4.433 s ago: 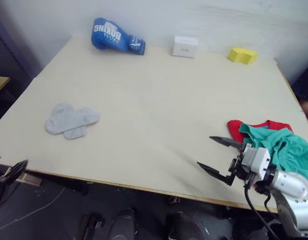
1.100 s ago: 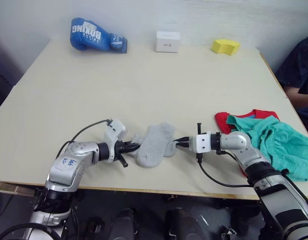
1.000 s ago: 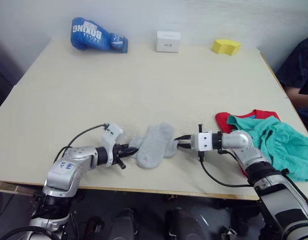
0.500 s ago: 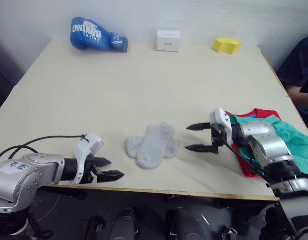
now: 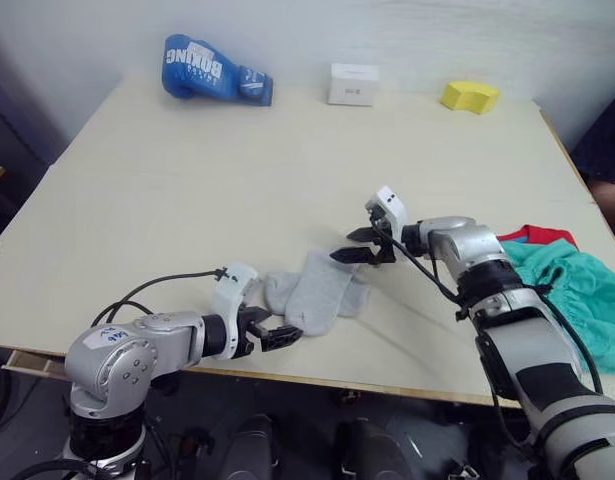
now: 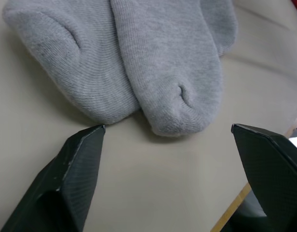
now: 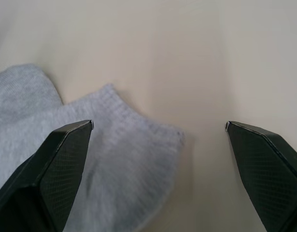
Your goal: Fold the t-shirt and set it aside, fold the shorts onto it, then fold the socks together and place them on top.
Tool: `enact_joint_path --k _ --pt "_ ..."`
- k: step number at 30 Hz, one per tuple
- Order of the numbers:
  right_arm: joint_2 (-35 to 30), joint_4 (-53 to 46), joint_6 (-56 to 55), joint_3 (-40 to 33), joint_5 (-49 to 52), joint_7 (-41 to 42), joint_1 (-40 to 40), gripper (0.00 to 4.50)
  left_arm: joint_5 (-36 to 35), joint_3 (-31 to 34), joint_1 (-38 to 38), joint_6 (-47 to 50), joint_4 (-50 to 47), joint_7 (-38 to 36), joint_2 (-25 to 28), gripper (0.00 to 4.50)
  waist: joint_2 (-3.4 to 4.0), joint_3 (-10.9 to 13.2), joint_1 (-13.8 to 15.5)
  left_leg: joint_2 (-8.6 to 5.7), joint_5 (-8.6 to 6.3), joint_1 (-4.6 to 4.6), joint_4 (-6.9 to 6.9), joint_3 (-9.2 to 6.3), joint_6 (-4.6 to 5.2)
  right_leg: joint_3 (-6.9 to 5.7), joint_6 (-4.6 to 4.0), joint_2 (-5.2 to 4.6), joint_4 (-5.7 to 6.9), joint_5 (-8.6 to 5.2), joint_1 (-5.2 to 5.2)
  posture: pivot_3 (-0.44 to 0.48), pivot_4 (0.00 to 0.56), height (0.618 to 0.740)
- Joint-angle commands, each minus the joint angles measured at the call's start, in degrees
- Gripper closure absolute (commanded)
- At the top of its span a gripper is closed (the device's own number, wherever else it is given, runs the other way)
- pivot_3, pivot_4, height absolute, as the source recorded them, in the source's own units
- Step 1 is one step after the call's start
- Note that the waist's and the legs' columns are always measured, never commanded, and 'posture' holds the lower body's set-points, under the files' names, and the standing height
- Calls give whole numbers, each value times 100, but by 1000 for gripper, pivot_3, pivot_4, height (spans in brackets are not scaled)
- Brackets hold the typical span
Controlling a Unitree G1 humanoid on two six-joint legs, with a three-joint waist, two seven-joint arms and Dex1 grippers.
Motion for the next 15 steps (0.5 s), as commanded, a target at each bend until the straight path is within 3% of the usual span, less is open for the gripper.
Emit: enact_joint_path --k 1,3,12,14,15 --pt "87 106 8 -40 -129 167 -82 180 -90 -392 246 201 265 328 -85 1155 4 -5 4 0 0 0 -2 0 -2 -1 0 0 -4 0 0 0 150 740" --pt "111 121 -3 -85 -163 195 -66 593 100 -371 347 201 354 553 -265 1768 17 -15 11 0 1 0 -7 1 -6 -1 1 1 -12 1 2 0 150 740" --pt "68 -103 -120 -180 -254 479 164 3732 116 -488 364 201 336 616 -404 4498 27 -20 16 -5 -3 -2 -9 9 -5 1 11 -1 -33 6 6 0 150 740" --pt "77 -150 -228 -303 -190 429 201 4427 112 -479 330 201 313 579 -367 4500 27 -20 15 -5 -5 -2 -14 10 -7 1 11 0 -39 5 6 0 150 740" --pt "81 -181 -271 -380 -138 406 213 4477 106 -467 314 201 293 535 -337 4500 27 -20 16 -5 -5 -2 -18 12 -7 1 11 0 -43 5 6 0 150 740"
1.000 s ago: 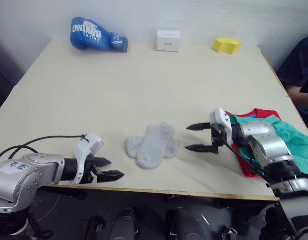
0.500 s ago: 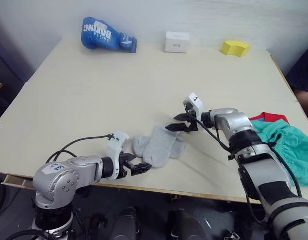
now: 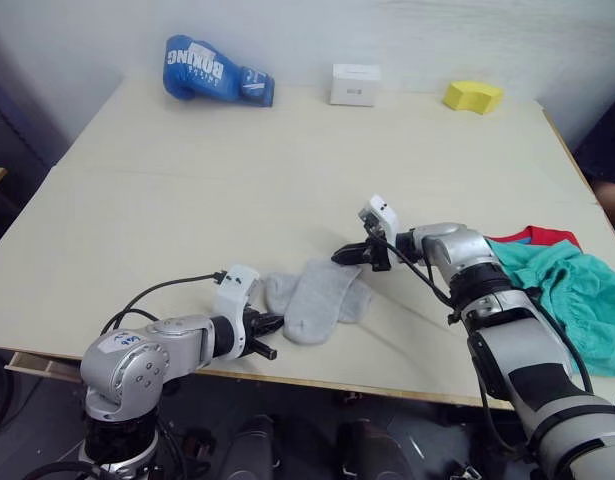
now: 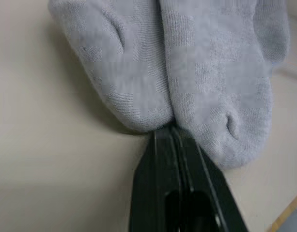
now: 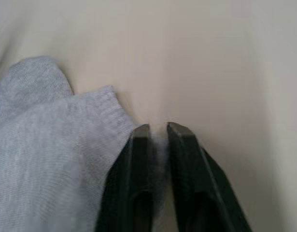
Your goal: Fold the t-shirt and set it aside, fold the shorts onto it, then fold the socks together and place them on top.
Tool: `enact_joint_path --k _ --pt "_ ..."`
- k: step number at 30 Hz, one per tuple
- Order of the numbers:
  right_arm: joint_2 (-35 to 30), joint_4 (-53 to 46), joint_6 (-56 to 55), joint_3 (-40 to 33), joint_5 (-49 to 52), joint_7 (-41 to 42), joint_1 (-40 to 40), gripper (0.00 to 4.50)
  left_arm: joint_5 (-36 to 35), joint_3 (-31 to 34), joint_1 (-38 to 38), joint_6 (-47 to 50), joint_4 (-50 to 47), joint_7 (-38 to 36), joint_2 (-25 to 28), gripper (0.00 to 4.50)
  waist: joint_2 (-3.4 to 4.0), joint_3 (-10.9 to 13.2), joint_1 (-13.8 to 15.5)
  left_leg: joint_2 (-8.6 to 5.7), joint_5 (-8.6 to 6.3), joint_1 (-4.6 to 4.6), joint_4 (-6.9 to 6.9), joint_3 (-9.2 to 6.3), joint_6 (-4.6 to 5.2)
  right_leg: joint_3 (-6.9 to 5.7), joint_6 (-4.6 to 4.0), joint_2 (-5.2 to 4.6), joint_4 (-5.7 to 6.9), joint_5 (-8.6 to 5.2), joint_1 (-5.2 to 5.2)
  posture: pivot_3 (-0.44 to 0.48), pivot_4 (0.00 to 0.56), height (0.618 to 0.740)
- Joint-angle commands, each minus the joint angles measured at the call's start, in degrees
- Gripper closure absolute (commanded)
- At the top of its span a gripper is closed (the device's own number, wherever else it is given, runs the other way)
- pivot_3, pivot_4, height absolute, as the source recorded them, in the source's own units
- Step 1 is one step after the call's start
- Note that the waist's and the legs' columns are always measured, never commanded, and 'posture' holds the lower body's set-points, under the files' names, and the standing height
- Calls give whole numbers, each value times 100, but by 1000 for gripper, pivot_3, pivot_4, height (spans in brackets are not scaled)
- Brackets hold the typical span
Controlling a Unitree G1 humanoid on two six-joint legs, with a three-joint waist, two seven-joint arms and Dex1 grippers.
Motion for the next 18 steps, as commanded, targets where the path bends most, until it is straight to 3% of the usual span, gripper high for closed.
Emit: enact_joint_path --k 1,4,11,15,18 --pt "-5 -293 -207 -340 152 6 29 4477 -40 -347 183 283 184 -128 72 4500 0 0 0 0 0 0 -2 0 0 0 0 0 -2 0 -1 0 150 740" --pt "-1 -386 -292 -487 216 36 57 4477 -17 -225 125 269 136 -296 120 4500 0 0 -9 1 0 -1 -11 4 -1 1 0 2 -13 0 -2 0 150 740" --pt "-211 -1176 -135 -981 593 108 280 4477 -463 958 -22 152 52 -1096 323 4500 -9 11 -30 16 -5 -18 -30 9 -16 5 -1 27 -35 -1 -22 0 150 740" --pt "-296 -1612 120 -1113 714 -21 524 4477 -520 1020 7 76 50 -1367 598 4500 -11 12 -32 22 12 -50 -32 17 3 13 -4 34 -32 -2 -62 0 150 740" --pt "-323 -1836 230 -1099 724 -94 741 4477 -521 1023 -41 99 85 -1395 510 4500 -11 12 -48 21 12 -60 -32 26 4 21 -4 33 -31 -2 -76 0 150 740"
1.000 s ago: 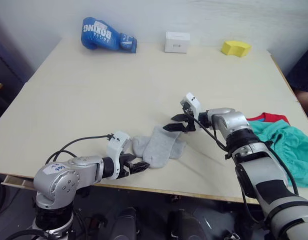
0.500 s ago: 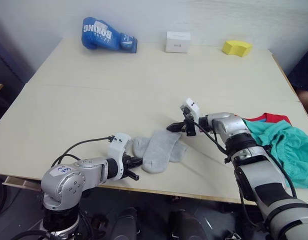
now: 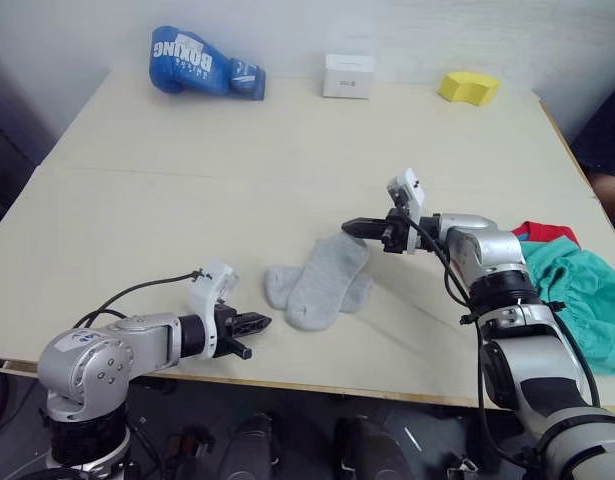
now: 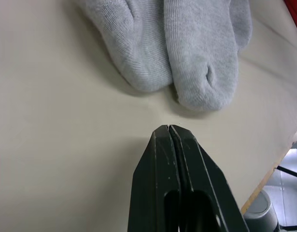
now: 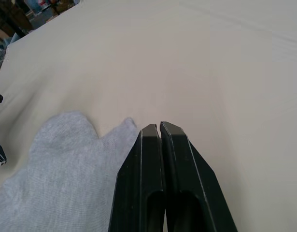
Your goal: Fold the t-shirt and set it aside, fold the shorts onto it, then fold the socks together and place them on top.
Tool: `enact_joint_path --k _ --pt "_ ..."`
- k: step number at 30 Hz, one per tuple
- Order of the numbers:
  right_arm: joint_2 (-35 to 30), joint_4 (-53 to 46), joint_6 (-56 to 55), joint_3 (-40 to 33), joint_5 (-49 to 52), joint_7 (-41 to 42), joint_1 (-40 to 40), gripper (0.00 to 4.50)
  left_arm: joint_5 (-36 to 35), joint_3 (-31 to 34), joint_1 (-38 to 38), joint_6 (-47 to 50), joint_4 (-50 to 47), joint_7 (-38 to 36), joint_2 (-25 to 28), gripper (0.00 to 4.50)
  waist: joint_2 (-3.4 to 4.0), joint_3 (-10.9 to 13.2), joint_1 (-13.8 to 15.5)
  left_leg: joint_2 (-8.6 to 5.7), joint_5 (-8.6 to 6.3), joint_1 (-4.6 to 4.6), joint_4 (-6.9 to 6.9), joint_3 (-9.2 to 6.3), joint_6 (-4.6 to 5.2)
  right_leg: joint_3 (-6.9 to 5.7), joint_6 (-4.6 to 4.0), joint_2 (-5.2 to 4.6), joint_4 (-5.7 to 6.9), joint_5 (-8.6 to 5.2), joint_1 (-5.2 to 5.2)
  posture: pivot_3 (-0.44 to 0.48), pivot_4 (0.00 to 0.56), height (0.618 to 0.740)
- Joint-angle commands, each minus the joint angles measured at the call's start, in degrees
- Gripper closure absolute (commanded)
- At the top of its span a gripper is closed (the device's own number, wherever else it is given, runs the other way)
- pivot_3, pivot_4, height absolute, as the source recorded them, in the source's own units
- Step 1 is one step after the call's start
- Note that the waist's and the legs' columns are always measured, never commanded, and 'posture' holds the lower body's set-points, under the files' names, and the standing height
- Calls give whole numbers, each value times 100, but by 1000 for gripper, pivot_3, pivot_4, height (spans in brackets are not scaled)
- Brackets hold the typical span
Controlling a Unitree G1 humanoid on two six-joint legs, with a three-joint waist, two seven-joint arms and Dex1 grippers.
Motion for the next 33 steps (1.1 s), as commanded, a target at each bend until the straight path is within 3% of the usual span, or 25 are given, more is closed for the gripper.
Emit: enact_joint_path --k 1,5,12,16,17,19,26,27,33 --pt "-53 -397 99 -57 111 -75 209 4477 -95 38 -83 40 3 -53 -141 4500 0 0 -9 0 0 -4 1 0 0 0 0 0 1 0 -5 0 150 740" --pt "-2 -538 106 -42 75 -230 413 4500 -161 -71 -159 146 -25 256 -474 3708 -1 1 -13 1 4 -24 7 -1 6 0 1 0 10 0 -23 0 150 740" --pt "10 -698 194 40 103 -255 532 4500 -347 -463 -61 152 128 846 -755 1453 -3 2 -79 1 7 -25 14 -3 11 -1 2 0 19 1 -23 0 150 740" --pt "11 -713 249 84 115 -207 520 4500 -31 -598 -232 100 397 1031 -938 1453 -4 2 -71 -1 8 -24 35 -4 13 0 3 -2 38 2 -21 0 150 740" --pt "10 -720 248 97 109 -204 518 4500 92 -635 -266 38 470 1104 -1015 1638 -4 2 -63 -2 8 -25 44 -8 13 -1 3 -3 43 2 -20 0 150 740" --pt "10 -742 262 108 115 -209 514 4500 257 -726 -286 -95 515 1163 -1063 2077 -3 2 -54 -6 1 -24 47 -9 -1 -1 9 -7 45 11 -17 0 150 740" --pt "-20 -950 259 11 251 -238 634 4500 358 -693 -96 -10 308 1092 -1141 4324 -3 2 -88 -5 12 -25 43 -5 -3 2 10 -9 38 37 -20 0 150 740" --pt "-9 -994 245 -58 322 -247 663 4500 369 -684 -67 -15 276 1080 -1162 4471 -3 2 -80 -4 12 -26 40 -5 -6 1 8 -8 34 37 -20 0 150 740" --pt "-89 -1382 262 -298 602 -291 870 4500 235 -458 65 -101 4 848 -1084 4471 -4 2 -83 -5 9 -34 34 -1 2 0 9 -8 10 36 -20 0 150 740"
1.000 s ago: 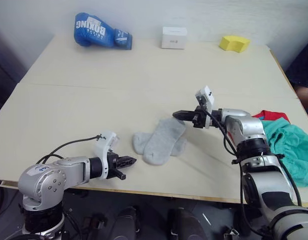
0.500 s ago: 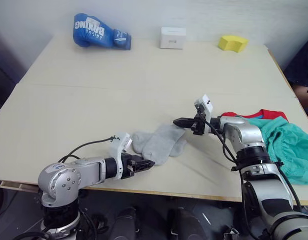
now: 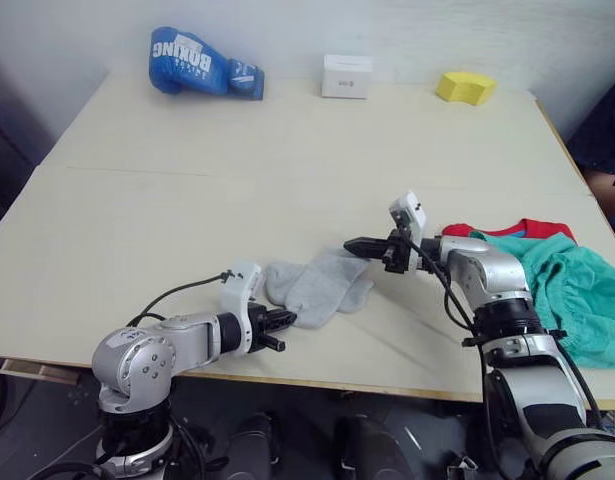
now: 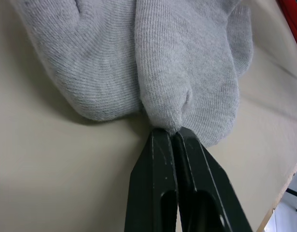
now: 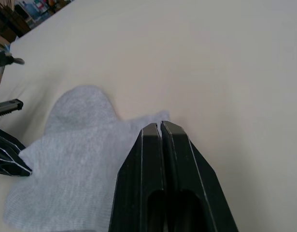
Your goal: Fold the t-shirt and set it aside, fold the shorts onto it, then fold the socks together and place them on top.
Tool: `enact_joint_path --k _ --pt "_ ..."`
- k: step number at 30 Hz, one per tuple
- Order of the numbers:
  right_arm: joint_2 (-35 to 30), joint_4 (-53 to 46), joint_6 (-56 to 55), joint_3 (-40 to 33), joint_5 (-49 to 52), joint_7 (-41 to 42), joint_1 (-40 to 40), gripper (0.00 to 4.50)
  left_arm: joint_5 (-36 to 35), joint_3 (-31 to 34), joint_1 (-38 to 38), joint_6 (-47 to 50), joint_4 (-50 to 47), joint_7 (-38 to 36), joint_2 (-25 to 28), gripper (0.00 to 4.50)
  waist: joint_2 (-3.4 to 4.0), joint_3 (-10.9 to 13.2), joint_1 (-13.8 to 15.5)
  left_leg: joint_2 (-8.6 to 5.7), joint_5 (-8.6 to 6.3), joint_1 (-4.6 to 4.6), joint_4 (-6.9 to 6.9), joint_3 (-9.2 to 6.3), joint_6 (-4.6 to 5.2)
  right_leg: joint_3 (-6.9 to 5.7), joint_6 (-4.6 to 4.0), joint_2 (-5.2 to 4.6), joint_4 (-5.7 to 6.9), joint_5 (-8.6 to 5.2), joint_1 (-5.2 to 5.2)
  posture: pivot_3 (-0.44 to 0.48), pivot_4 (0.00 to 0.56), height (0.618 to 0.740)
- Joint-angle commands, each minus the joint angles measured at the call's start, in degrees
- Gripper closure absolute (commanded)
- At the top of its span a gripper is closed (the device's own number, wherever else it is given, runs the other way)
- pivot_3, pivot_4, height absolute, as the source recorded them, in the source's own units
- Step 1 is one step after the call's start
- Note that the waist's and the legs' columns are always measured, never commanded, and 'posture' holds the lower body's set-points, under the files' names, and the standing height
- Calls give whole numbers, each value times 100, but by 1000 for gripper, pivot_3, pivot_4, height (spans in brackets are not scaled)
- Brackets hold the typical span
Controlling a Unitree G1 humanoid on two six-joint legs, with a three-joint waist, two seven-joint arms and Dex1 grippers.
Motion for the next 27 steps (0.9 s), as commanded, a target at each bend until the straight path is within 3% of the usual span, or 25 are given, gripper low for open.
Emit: enact_joint_path --k 1,7,11,15,18,22,27 --pt "-103 -462 -72 -300 274 -72 56 4500 -183 167 138 38 -230 -303 147 4471 0 0 -4 0 0 0 0 0 0 0 0 1 0 0 0 0 150 740" --pt "-1 -1295 -83 -861 726 -585 342 4500 -906 1020 -61 -100 -212 -1430 1222 4471 -3 2 -21 11 4 0 -9 -2 -15 -1 -3 11 4 -2 -9 0 150 740" --pt "17 -1950 6 -982 962 -841 732 4500 -1015 984 -182 -457 163 -2124 2133 4471 -3 2 -20 9 8 2 -24 -2 -23 0 -8 10 0 -4 -12 0 150 740" --pt "23 -3063 100 -933 1161 -1158 1519 4500 -472 81 -327 -1875 704 -3494 3234 4471 -3 2 3 3 8 1 -56 -1 -26 -1 -14 5 -20 -7 -17 0 150 740" --pt "135 -3708 215 -962 1300 -1595 2067 4500 -74 -592 -680 -2574 1380 -4267 3702 4471 -3 2 -3 -1 9 0 -80 4 -27 0 -14 1 -43 -7 -22 0 150 740" --pt "308 -4357 -23 -875 1223 -2039 2797 4500 517 -1345 -1398 -3291 2528 -5021 3873 4471 -3 3 -13 2 8 0 -93 11 -28 4 -15 3 -55 -7 -26 0 150 740" --pt "656 -4843 -419 -656 1016 -2605 3559 4500 1155 -2051 -2230 -3880 3684 -5699 3690 4471 -3 3 -24 9 25 -4 -94 20 1 8 -21 14 -48 -11 -38 0 150 740"
